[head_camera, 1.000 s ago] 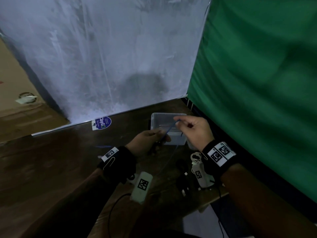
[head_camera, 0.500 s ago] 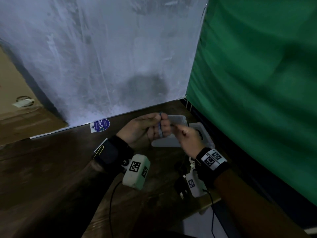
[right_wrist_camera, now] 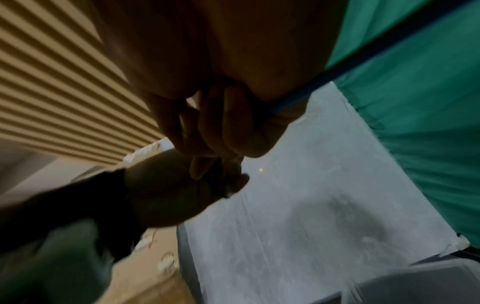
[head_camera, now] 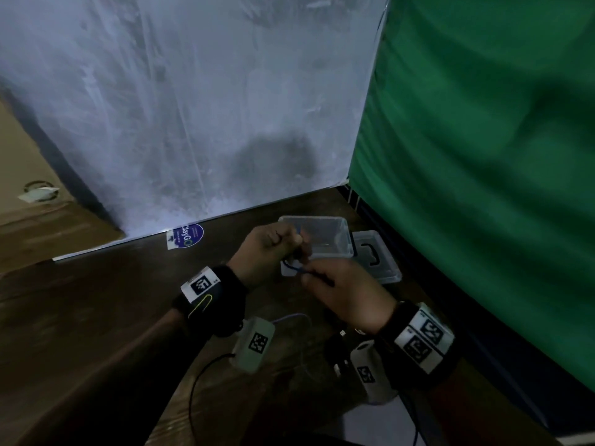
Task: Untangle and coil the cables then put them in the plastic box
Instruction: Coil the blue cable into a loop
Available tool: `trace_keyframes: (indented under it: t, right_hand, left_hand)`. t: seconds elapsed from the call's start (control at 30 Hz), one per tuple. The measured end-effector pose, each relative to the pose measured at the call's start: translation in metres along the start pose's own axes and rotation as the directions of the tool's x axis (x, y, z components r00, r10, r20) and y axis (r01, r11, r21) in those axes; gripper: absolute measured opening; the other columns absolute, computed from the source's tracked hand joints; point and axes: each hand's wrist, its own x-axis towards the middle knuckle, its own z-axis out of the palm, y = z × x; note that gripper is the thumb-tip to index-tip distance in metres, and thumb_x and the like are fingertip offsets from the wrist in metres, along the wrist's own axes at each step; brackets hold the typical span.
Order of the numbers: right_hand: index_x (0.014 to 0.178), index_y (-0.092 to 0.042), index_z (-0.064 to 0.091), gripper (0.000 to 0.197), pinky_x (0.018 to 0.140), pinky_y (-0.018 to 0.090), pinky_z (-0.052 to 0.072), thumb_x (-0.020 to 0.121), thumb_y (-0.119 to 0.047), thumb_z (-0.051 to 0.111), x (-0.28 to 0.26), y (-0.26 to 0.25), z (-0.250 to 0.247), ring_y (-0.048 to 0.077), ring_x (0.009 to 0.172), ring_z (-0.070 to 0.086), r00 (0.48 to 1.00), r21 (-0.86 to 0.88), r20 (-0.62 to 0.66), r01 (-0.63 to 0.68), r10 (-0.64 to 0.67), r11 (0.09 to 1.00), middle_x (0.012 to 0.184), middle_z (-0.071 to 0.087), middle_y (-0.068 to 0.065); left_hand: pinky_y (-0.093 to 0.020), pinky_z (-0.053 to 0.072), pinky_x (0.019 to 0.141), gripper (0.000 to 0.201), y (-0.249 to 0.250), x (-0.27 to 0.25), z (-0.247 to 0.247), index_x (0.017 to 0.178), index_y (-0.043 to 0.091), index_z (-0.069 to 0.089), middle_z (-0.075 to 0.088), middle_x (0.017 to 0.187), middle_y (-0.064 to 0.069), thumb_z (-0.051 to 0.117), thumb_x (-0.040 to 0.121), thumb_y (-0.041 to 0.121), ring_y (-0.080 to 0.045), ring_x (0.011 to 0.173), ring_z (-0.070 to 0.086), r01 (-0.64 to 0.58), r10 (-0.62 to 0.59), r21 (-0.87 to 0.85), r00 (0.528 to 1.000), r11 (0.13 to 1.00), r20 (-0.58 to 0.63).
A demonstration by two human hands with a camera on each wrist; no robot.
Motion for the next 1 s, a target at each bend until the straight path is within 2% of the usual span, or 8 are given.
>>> trace_keyframes:
  t: [0.07,0.27,0.4,0.53,0.67,0.8,0.9,1.0]
  right_hand:
    - [0.095,-0.022,0.071,0.013,0.071,0.013,0.047,0.096,-0.024,0.059,-0.001,-0.002,-0.015,0.000,0.080,0.063,1.000,-0.034,-0.011,0.004,-0.005,0.999,0.085,0.069,-0.010]
    - [0.082,-0.024,0.068,0.012,0.064,0.027,0.048,0.093,-0.022,0.065,0.009,0.002,-0.038,0.005,0.069,0.063,0.976,0.021,-0.214,0.047,-0.041,0.999,0.072,0.065,-0.013]
    - [0.090,-0.021,0.072,0.015,0.079,0.042,0.054,0.097,-0.027,0.059,0.017,0.013,-0.035,0.018,0.086,0.067,0.960,0.144,-0.278,0.058,-0.016,0.988,0.085,0.071,-0.003]
    - [0.100,-0.025,0.070,0.018,0.078,0.027,0.049,0.100,-0.024,0.053,0.025,0.027,-0.016,0.005,0.085,0.064,0.937,0.247,-0.321,-0.054,0.134,0.968,0.088,0.069,-0.013]
    - [0.112,-0.027,0.064,0.021,0.086,0.021,0.043,0.103,-0.022,0.046,0.024,0.020,0.018,-0.007,0.092,0.056,0.980,0.181,-0.123,-0.134,0.157,0.974,0.101,0.063,-0.019]
    - [0.130,-0.013,0.060,0.031,0.100,0.025,0.042,0.102,-0.016,0.046,0.024,0.005,0.034,0.013,0.115,0.057,0.989,0.050,-0.033,-0.142,0.143,0.989,0.128,0.063,0.004]
    - [0.119,-0.011,0.065,0.025,0.094,0.040,0.050,0.101,-0.017,0.048,0.020,-0.003,0.032,0.020,0.104,0.063,0.996,-0.010,0.030,-0.089,0.090,0.996,0.113,0.069,0.008]
    - [0.108,-0.014,0.069,0.021,0.083,0.037,0.054,0.100,-0.023,0.051,0.013,-0.017,0.020,0.014,0.090,0.065,0.993,-0.029,0.085,-0.085,0.087,0.996,0.098,0.070,0.004]
  left_hand:
    - [-0.032,0.045,0.066,0.033,0.005,-0.004,0.004,0.087,-0.013,0.055,0.061,0.077,-0.011,0.049,0.095,0.018,-0.016,0.069,0.056,0.035,-0.038,0.037,0.996,0.999,0.082]
    - [-0.034,0.043,0.071,0.030,0.025,-0.015,0.020,0.098,0.004,0.068,0.062,0.088,-0.017,0.044,0.088,0.018,-0.022,0.074,0.054,0.268,-0.236,-0.166,0.953,0.949,0.191]
    - [-0.031,0.040,0.065,0.026,0.035,-0.015,0.012,0.099,0.006,0.067,0.055,0.073,-0.008,0.043,0.093,0.014,-0.020,0.068,0.048,0.346,-0.258,-0.374,0.929,0.860,0.265]
    - [-0.031,0.051,0.076,0.024,0.046,-0.014,0.005,0.107,-0.002,0.055,0.050,0.078,-0.008,0.034,0.099,0.006,-0.018,0.072,0.051,0.301,-0.138,-0.676,0.948,0.673,0.285]
    - [-0.034,0.055,0.074,0.024,0.039,0.000,-0.003,0.110,0.000,0.055,0.055,0.085,-0.011,0.036,0.099,0.007,-0.025,0.082,0.054,0.196,-0.185,-0.822,0.976,0.534,0.112]
    - [-0.030,0.055,0.073,0.021,0.020,0.001,-0.008,0.110,0.003,0.051,0.051,0.091,-0.012,0.032,0.101,0.008,-0.024,0.085,0.056,0.148,-0.259,-0.807,0.966,0.571,-0.007]
    - [-0.032,0.055,0.084,0.020,0.013,-0.001,-0.015,0.113,0.002,0.051,0.056,0.092,-0.011,0.037,0.099,0.007,-0.021,0.086,0.062,0.105,-0.273,-0.804,0.959,0.586,-0.074]
    - [-0.034,0.054,0.089,0.024,0.011,-0.004,-0.025,0.112,-0.001,0.057,0.065,0.089,-0.009,0.047,0.094,0.011,-0.022,0.088,0.065,0.062,-0.217,-0.581,0.955,0.811,-0.201]
